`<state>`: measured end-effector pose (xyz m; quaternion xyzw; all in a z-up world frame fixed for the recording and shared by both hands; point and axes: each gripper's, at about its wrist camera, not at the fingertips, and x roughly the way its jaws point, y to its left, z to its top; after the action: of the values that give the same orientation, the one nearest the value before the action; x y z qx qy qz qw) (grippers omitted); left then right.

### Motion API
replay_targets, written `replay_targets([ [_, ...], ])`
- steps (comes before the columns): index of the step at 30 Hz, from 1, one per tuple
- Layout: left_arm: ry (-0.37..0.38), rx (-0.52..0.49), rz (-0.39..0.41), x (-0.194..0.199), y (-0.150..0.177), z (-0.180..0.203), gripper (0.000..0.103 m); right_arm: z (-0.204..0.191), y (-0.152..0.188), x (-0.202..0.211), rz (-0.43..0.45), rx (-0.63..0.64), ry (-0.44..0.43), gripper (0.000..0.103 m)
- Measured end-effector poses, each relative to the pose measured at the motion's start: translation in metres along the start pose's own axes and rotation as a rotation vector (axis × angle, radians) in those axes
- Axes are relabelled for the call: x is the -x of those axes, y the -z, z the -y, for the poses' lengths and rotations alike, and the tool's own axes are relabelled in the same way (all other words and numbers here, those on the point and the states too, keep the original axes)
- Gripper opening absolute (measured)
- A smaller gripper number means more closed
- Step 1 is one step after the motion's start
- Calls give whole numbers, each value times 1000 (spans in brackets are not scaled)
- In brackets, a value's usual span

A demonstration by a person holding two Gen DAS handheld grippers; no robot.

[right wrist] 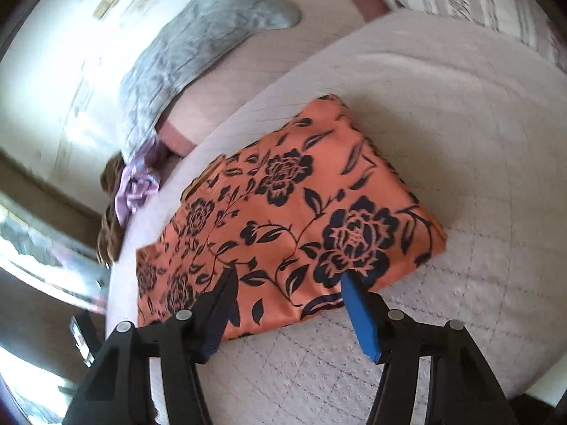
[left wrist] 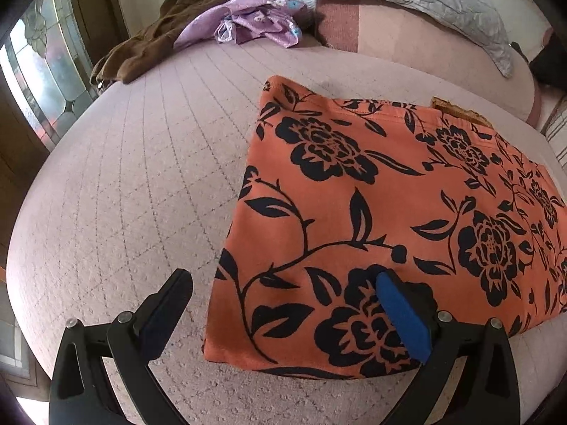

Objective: Fold small clothes

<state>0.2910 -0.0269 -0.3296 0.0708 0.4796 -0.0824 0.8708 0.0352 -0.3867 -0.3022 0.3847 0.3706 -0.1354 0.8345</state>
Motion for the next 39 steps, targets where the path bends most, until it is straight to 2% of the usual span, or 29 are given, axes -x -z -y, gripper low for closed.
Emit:
replay_targets([
  [3, 15, -15, 23, 9, 0, 2, 103, 4, 0, 4, 23, 10, 41, 63],
  [9, 65, -33, 97, 29, -2, 12, 103, -1, -14, 16, 108, 41, -9, 61],
  [11, 78, -44, 119, 34, -2, 18, 103, -3, -21, 9, 106, 39, -11, 56],
  [13, 84, -58, 130, 34, -4, 23, 103, 2, -26, -5, 75, 10, 2, 52],
  [15, 84, -65, 126, 31, -6, 26, 103, 17, -30, -27, -5, -54, 48, 48],
  [17, 85, -66, 116, 27, -7, 28, 103, 37, -28, -49, -100, -141, 92, 32],
  [19, 85, -61, 109, 25, -7, 28, 103, 40, -28, -48, -93, -162, 83, 32],
  [26, 81, -69, 113, 24, -5, 29, 103, 17, -25, -31, 15, -47, 103, 35],
  [28, 81, -68, 107, 22, -5, 29, 103, 19, -26, -39, -14, -47, 150, 32],
  [29, 82, -65, 103, 22, -5, 29, 103, 24, -25, -48, -55, -67, 163, 33],
  [30, 83, -63, 101, 21, -5, 28, 103, 28, -23, -53, -74, -85, 154, 33],
  [39, 86, -72, 94, 19, -4, 33, 103, 20, -22, -53, -55, -39, 178, 34],
])
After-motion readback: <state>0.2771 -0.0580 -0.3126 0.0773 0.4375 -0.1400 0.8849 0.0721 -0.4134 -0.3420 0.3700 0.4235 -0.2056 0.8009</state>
